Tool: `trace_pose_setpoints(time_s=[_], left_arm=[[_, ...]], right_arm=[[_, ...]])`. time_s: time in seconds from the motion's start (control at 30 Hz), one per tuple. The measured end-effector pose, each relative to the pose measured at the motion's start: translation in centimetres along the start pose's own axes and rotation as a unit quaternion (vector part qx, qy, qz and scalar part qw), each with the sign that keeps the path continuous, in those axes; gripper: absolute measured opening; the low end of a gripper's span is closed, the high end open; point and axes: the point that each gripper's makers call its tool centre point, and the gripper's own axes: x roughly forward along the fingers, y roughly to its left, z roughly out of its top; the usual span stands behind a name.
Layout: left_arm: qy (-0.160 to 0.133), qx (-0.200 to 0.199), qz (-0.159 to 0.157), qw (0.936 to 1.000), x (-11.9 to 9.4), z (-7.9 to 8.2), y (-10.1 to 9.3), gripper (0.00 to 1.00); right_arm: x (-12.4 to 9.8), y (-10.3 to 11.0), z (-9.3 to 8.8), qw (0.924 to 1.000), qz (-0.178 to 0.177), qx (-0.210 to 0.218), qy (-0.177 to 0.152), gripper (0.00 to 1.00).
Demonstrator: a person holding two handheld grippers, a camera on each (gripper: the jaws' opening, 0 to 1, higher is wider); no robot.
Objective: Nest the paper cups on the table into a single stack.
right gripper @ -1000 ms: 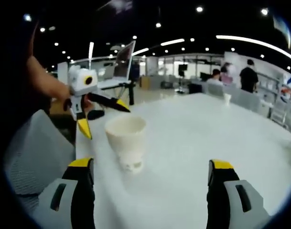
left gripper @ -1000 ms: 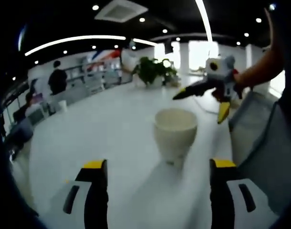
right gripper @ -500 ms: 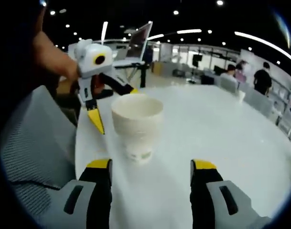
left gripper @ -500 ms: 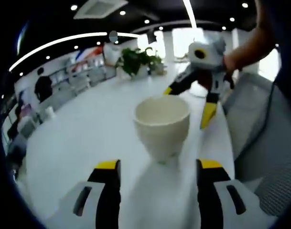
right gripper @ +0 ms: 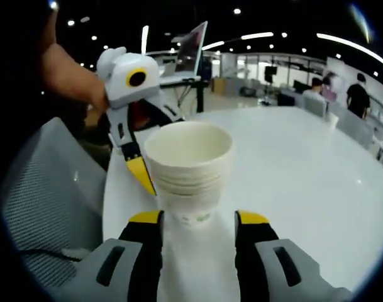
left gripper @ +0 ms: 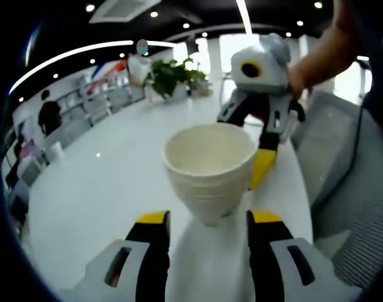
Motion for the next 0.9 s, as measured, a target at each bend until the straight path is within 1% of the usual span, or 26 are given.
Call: trace_pose_setpoints(time_s=[0.13,0.3,0.4,0.5,0.57,0.63,0.7,0.9], left_arm=[[0.002,-0.008,0.002,1.0000,0.25,-0.03,0.06,0.46],[0.003,-0.015,-0.001,0.9999,0.46,-0.15,-0.15,0.45],[0.006,-0.014,-0.002,0.9999,0.53,-0.31,-0.23,0.44],[0.005,-0.014,-0.007,0.9999,0.56,-0.26,-0.37,0.40],[0.006,-0.013,-0.013,0.9998,0.56,-0.26,-0.59,0.34],[0.010,-0.018,-0.013,0.9997,0.53,-0.29,-0.56,0.34],[0.014,-0.032,-0.018,0.9992,0.55,-0.29,-0.50,0.33],[0.017,-0.035,-0.027,0.9989,0.50,-0.08,-0.60,0.33]], right_arm=[[0.34,0.23,0.24,1.0000,0.004,0.006,-0.004,0.42],[0.74,0.54,-0.20,0.9999,0.008,0.011,0.006,0.41],[0.76,0.67,0.01,0.9999,0.008,0.014,0.003,0.40],[0.91,0.79,0.13,0.9999,0.010,0.012,0.002,0.37],[0.98,0.86,0.31,0.9999,0.010,0.011,0.002,0.32],[1.06,0.99,0.42,0.9997,0.011,0.022,0.000,0.31],[0.99,0.97,0.42,0.9995,0.013,0.028,-0.001,0.31],[0.76,0.92,0.47,0.9993,0.017,0.034,-0.002,0.30]])
